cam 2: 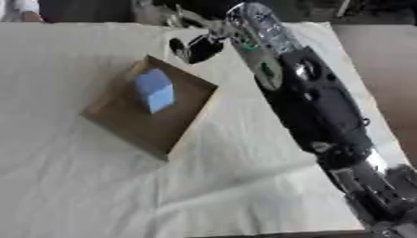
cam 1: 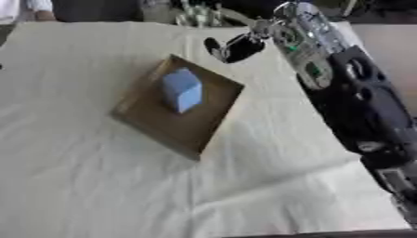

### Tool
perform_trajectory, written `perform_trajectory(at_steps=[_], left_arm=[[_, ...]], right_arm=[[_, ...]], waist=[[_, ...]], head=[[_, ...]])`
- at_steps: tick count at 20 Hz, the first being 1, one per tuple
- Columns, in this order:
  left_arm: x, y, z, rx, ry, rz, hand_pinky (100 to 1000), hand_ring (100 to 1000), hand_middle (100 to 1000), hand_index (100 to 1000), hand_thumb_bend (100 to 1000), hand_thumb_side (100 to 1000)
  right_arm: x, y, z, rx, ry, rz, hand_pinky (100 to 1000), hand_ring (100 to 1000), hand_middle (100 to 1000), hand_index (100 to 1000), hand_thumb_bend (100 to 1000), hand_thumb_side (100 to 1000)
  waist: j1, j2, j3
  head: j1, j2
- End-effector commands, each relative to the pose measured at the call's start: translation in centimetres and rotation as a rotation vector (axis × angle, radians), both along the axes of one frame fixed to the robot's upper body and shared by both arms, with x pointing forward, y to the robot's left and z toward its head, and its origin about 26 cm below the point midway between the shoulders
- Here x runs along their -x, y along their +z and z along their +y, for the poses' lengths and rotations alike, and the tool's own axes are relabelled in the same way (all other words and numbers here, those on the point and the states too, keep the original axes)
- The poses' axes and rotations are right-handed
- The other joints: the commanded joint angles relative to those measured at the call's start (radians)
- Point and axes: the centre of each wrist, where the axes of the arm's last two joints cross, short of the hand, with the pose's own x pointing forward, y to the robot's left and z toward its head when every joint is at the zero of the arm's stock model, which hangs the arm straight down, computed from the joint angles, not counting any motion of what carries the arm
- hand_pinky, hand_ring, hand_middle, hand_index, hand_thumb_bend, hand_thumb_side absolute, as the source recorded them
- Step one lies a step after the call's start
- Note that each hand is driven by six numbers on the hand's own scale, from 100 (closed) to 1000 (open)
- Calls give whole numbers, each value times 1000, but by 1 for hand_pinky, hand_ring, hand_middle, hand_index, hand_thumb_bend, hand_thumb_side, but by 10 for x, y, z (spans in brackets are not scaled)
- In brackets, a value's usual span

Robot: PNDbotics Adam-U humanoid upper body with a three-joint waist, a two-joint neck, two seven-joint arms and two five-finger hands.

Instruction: Pick up objects on the table and place them in the box.

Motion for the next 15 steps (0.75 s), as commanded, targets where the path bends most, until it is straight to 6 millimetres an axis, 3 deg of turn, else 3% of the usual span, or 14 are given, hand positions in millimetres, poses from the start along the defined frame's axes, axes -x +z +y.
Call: perform_trajectory(at_steps=[1,6,10,15], left_arm=[[2,7,4,-12,14,-27,627,764,563,659,270,706],[2,8,5,-12,19,-31,627,764,564,660,271,704],[2,8,6,-12,26,-33,627,765,564,660,270,705],[3,8,8,-6,37,-42,627,765,565,660,273,700]], right_arm=[[17,27,-17,-28,10,-87,936,956,999,1000,100,274],[43,40,-37,-64,30,-143,929,942,992,1000,100,265],[64,45,-54,-107,32,-187,916,917,982,1000,100,335],[91,52,-76,-197,8,-255,888,869,952,963,100,614]], waist=[[7,-21,-4],[10,-21,-10],[12,-19,-15],[14,-17,-20]], head=[[12,-2],[20,-1],[32,2],[49,1]])
